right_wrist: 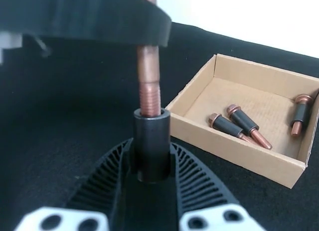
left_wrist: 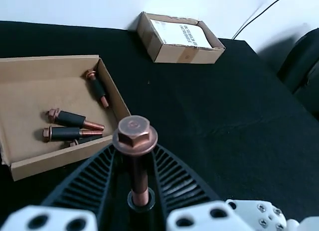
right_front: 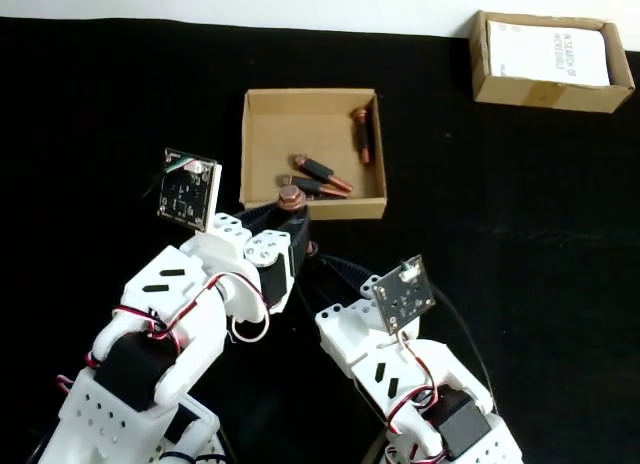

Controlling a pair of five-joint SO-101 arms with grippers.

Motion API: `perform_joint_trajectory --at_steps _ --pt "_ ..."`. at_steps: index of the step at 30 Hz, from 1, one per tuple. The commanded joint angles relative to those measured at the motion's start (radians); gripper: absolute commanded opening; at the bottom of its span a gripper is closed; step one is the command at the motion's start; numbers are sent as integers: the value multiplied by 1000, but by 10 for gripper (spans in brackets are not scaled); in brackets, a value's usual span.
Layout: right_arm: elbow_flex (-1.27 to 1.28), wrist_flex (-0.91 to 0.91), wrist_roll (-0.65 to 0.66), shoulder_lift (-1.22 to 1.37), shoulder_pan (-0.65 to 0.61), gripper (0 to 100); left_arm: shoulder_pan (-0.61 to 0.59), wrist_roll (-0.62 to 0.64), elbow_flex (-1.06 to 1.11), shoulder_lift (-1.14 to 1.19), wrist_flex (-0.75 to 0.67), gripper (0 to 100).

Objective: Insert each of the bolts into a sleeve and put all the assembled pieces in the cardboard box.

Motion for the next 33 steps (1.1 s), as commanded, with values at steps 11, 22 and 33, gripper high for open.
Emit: perform_joint_trajectory --at_steps 11,22,33 --pt "-7 -19 9 -12 -4 8 5 -2 -1 -4 169 15" --pt "-8 -19 9 -8 15 8 -10 -8 -131 -4 311 211" --pt "-163 -22 3 125 133 8 -197 -8 -366 -5 592 95"
